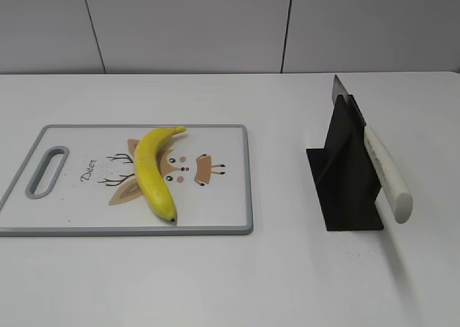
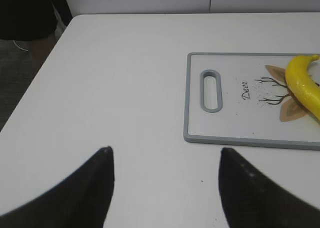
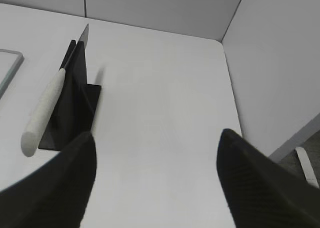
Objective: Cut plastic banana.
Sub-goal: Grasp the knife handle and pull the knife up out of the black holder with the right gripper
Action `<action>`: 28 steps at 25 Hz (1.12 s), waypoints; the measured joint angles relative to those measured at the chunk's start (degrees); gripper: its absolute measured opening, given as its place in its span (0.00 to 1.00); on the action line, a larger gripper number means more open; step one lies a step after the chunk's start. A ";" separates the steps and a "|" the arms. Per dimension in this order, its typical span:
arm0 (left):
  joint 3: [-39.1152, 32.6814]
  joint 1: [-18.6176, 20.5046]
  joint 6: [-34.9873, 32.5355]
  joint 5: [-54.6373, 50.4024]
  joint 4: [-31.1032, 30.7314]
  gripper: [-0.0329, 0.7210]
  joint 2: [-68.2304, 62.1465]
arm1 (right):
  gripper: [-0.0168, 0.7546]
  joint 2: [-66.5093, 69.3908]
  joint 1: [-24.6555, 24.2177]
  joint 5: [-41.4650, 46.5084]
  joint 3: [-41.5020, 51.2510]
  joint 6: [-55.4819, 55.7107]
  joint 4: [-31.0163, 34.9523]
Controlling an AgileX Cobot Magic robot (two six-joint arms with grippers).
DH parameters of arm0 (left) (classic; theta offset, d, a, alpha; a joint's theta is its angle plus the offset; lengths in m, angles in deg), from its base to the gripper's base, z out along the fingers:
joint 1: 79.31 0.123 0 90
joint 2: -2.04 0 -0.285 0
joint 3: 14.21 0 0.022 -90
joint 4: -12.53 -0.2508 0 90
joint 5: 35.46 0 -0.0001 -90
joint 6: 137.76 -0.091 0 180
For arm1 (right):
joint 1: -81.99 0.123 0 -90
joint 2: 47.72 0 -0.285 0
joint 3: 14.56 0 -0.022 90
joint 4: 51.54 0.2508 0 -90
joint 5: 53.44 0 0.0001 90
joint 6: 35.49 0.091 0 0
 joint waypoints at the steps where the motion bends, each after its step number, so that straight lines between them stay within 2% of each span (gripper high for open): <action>1: 0.00 0.00 0.00 0.00 0.00 0.87 0.00 | 0.78 2.97 0.00 0.10 -2.25 0.00 -0.06; 5: 0.00 0.00 0.00 0.00 0.00 0.84 0.00 | 0.78 17.65 0.00 3.82 -11.32 0.00 0.16; 10: 0.00 0.00 0.00 0.00 0.00 0.83 0.00 | 0.78 35.81 0.00 12.79 -22.21 0.99 2.77; 17: 0.00 0.00 0.00 0.00 0.00 0.83 0.00 | 0.78 52.69 0.58 14.85 -29.90 4.02 14.16; 21: 0.00 0.00 0.00 0.00 0.05 0.83 0.00 | 0.78 58.42 5.69 14.91 -30.27 6.01 13.91; 24: 0.00 0.00 0.00 0.00 0.05 0.83 0.00 | 0.78 62.29 11.31 14.91 -30.27 8.44 11.53; 28: 0.00 0.00 0.00 0.00 0.05 0.83 0.00 | 0.78 67.52 16.46 14.74 -30.27 12.11 8.99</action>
